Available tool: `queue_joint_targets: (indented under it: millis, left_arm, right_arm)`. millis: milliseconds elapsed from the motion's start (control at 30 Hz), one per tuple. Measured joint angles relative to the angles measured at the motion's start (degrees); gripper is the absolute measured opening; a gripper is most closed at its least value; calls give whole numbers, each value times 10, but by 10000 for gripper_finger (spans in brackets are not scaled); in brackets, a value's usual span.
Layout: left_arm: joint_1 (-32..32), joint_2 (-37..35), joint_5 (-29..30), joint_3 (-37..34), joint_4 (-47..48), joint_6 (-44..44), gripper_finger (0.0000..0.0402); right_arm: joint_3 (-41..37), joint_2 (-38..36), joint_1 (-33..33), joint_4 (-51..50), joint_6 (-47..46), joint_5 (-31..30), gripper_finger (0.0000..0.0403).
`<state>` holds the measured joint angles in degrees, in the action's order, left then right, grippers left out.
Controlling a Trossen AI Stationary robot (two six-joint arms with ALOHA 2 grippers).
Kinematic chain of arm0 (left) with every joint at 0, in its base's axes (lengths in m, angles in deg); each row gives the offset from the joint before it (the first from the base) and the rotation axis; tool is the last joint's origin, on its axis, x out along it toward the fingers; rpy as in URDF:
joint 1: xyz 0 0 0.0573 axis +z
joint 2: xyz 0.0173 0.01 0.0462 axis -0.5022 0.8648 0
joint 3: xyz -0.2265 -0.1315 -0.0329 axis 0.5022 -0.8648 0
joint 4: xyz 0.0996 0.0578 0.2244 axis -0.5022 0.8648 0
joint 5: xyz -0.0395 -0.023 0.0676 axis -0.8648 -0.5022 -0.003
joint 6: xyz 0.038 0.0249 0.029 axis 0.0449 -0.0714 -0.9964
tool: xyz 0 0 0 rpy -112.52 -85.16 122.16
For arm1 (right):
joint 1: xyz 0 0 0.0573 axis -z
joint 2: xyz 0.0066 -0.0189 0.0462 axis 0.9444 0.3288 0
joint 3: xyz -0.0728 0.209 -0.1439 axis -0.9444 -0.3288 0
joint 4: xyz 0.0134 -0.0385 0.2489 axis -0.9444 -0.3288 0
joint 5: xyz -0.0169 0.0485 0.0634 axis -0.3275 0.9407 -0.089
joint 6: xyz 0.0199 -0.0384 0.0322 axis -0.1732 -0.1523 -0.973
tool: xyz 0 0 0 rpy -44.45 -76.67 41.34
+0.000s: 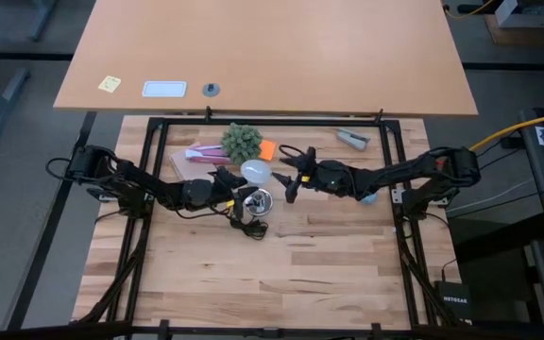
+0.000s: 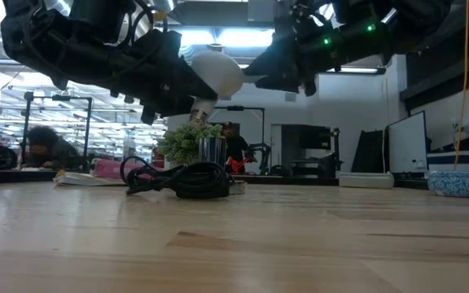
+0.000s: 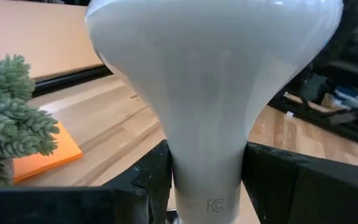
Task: Screw lightbulb
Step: Insert the lightbulb into the lamp
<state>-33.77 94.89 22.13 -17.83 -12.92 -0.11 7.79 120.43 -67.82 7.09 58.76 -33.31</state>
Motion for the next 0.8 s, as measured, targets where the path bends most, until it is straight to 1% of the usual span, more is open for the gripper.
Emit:
queue_joint_targets:
  millis: [100, 200, 267, 400, 500, 567, 800]
  left_arm:
    - [-7, 0, 0, 0, 5, 17, 150]
    - [-17, 0, 0, 0, 10, 16, 150]
    - [-23, 0, 0, 0, 10, 9, 150]
    - [-30, 0, 0, 0, 10, -12, 150]
    - [-34, 0, 0, 0, 9, -18, 150]
    - [-36, 0, 0, 0, 6, -27, 150]
    - [-35, 0, 4, 0, -21, -67, 150]
  right_arm:
    - [0, -14, 0, -11, 36, -69, 259]
    - [0, -25, 1, -14, 39, -82, 259]
    - [0, -27, 1, -23, 41, -72, 259]
    - [0, -28, 1, -48, 53, -34, 259]
    - [0, -37, 0, -73, 85, 7, 259]
    - [0, -49, 0, -85, 89, 27, 259]
    - [0, -133, 0, -164, 89, 31, 259]
